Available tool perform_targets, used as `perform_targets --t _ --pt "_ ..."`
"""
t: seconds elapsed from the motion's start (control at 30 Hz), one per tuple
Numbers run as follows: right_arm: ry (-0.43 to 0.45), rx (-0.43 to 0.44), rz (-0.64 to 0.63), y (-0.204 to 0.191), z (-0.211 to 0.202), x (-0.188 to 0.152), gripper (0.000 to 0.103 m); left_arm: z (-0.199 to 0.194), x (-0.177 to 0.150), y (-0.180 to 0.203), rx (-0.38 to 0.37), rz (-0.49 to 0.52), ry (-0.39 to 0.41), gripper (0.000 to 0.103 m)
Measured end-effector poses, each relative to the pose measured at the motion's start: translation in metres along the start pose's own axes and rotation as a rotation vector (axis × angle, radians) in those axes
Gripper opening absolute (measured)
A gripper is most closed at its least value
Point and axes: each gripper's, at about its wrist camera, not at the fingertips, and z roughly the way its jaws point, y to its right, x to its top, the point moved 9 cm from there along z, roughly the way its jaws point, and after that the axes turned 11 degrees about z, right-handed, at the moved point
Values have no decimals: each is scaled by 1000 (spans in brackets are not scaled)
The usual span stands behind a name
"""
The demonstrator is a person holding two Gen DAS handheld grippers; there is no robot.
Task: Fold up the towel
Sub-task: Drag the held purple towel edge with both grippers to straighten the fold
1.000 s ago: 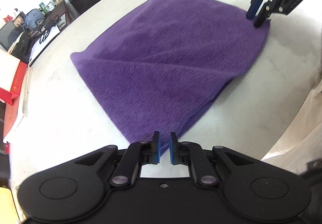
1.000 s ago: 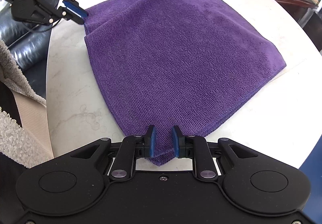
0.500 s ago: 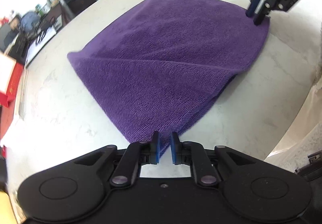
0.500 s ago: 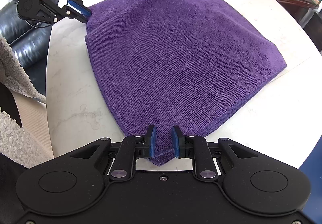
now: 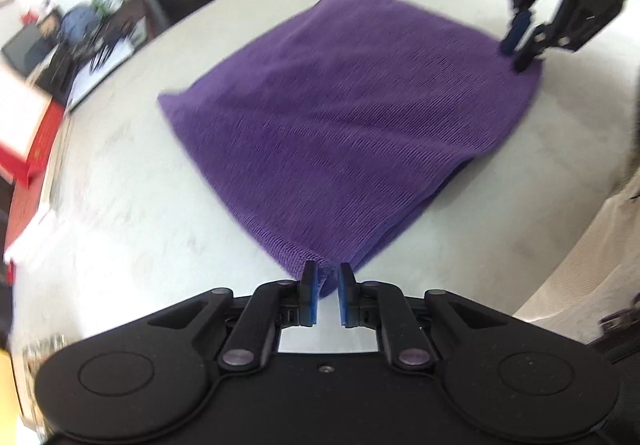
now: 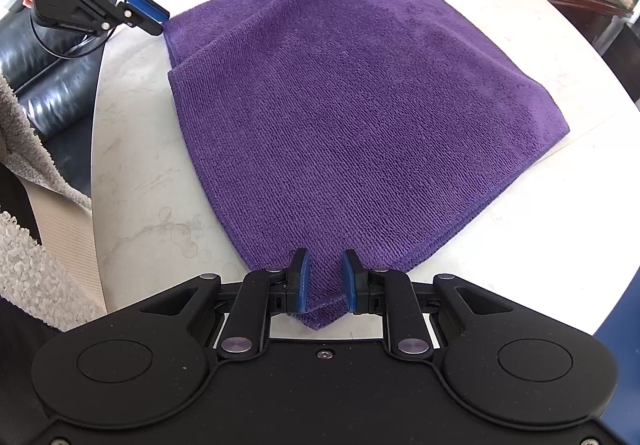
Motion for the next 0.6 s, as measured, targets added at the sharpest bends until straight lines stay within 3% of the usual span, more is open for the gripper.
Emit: perform_targets --t 0.27,0.6 --pt "1 -3 -1 -1 1 1 18 25 24 30 -60 183 -5 12" --pt "5 -3 -1 -1 0 -1 18 31 22 15 -56 131 -19 15"
